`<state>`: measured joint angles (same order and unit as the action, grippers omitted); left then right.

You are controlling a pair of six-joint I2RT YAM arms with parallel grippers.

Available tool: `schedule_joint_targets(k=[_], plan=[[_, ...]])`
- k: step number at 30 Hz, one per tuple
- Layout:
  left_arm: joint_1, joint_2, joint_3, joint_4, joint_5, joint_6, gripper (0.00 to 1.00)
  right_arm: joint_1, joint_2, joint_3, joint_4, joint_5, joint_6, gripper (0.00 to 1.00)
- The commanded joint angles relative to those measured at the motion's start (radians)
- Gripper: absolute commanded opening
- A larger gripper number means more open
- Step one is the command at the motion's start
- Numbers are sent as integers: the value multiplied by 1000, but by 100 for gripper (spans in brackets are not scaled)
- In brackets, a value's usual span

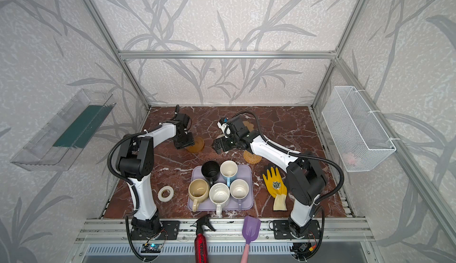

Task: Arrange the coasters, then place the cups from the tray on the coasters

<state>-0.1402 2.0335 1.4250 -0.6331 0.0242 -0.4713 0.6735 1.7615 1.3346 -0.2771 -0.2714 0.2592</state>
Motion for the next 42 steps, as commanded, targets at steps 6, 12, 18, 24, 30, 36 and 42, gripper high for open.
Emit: schedule_joint_targets(k=[6, 12, 18, 24, 30, 36, 42], plan=[[28, 53, 79, -66, -67, 25, 51, 5, 20, 36, -29, -8, -7, 98], [32, 65, 90, -69, -58, 26, 51, 5, 21, 34, -33, -5, -10, 98], [30, 42, 95, -75, -46, 24, 54, 4, 19, 35, -37, 0, -8, 98], [30, 4, 125, -100, -24, 32, 68, 5, 15, 45, -49, 6, -3, 99], [25, -77, 138, -141, -57, 28, 75, 4, -24, 37, -49, 40, 3, 99], [-23, -164, 193, -224, -91, 69, 99, 4, -74, 40, -77, 67, 13, 99], [-88, -248, 193, -196, 6, 101, 99, 2, -128, 16, -81, 100, 42, 99]])
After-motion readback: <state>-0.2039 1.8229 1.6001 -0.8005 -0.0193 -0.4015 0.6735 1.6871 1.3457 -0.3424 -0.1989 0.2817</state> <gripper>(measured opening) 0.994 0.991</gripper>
